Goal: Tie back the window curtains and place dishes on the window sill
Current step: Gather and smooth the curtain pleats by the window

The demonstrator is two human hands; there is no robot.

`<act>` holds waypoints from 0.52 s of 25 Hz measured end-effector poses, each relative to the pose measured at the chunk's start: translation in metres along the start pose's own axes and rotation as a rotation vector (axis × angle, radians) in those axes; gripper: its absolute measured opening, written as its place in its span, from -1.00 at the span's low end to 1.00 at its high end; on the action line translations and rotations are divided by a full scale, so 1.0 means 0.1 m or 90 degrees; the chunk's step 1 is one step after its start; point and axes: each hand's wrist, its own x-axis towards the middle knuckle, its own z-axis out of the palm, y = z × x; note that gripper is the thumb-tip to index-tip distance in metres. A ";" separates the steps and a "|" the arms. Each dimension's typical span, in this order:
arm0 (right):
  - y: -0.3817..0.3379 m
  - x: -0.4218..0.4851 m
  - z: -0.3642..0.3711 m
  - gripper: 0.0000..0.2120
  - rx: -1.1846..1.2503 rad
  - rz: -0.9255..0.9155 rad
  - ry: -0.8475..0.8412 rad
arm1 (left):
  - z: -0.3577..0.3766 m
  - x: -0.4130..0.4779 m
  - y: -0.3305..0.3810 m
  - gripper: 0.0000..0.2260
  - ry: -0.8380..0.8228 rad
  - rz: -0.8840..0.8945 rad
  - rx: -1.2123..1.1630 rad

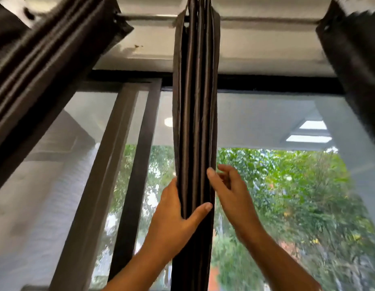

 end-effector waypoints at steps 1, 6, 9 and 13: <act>-0.09 0.23 0.02 -0.67 -0.012 -0.007 -0.012 | 0.02 0.17 0.01 -0.36 0.010 0.014 -0.008; -0.48 1.13 0.17 -0.36 -0.083 -0.077 -0.050 | 0.10 0.74 0.09 -0.20 0.005 0.012 0.008; -0.65 1.45 0.31 -0.07 -0.228 -0.168 -0.071 | 0.19 0.80 0.09 -0.34 0.006 0.024 0.006; -0.72 1.69 0.56 -0.29 -0.489 -0.186 -0.129 | 0.18 0.78 0.03 -0.36 0.029 0.023 -0.018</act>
